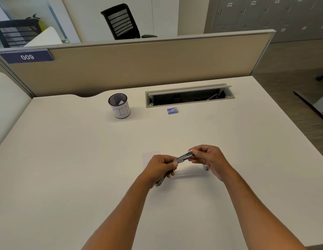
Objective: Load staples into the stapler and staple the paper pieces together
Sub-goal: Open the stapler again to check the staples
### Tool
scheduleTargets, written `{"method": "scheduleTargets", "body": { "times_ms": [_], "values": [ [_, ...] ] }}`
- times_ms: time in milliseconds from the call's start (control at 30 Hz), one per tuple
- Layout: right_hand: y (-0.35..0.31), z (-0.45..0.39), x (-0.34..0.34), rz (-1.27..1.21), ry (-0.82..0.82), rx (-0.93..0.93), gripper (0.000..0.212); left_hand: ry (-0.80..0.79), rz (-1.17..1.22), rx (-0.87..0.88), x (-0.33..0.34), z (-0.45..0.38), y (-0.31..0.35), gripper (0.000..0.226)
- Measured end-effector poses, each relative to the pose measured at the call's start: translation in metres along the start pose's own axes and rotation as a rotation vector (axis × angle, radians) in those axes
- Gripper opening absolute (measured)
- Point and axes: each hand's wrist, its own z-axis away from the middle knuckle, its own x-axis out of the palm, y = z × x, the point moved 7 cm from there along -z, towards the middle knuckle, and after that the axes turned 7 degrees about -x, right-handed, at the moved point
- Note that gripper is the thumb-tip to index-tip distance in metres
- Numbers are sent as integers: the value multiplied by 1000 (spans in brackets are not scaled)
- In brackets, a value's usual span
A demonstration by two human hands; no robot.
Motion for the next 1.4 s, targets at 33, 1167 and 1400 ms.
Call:
{"method": "scheduleTargets", "body": {
  "times_ms": [33,1167,1400],
  "values": [
    [0,3,-2,47,-24,6,29,14,-58,22,2,0,0,18],
    [8,20,13,771,-318,70,16,155,-818,215,18,18,-6,26],
    [-2,14,14,525,-240,5,9,32,-575,162,5,10,6,33]
  ]
}}
